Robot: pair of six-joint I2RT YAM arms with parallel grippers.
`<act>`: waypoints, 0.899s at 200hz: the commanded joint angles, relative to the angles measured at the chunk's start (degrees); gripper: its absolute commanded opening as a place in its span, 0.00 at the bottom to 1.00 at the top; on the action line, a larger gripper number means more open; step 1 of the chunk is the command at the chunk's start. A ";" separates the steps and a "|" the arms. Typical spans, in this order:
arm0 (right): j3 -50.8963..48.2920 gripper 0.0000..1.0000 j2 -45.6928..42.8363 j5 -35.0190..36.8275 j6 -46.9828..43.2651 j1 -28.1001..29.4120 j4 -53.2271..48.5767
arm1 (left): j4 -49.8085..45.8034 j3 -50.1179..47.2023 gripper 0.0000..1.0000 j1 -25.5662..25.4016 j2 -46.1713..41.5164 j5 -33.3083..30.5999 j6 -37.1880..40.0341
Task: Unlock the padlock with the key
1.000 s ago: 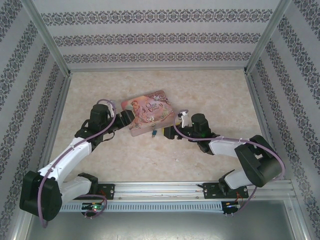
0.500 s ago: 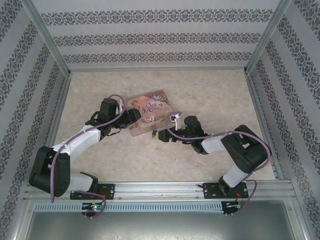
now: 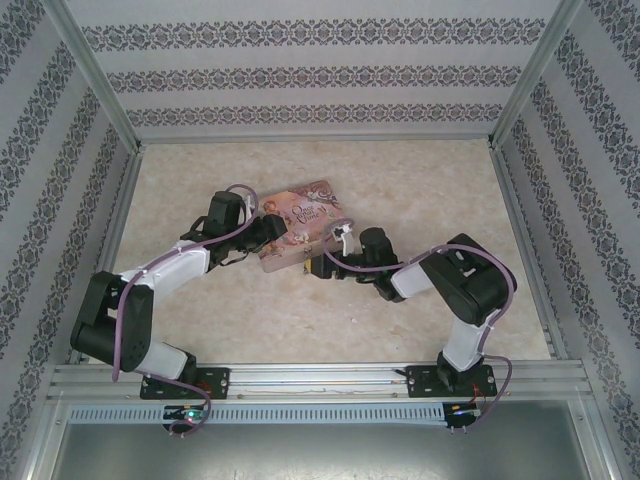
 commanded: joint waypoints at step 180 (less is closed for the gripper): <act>5.68 0.54 6.36 -4.42 1.26 0.79 5.16 | 2.35 -0.49 0.52 -0.69 1.59 0.73 -0.18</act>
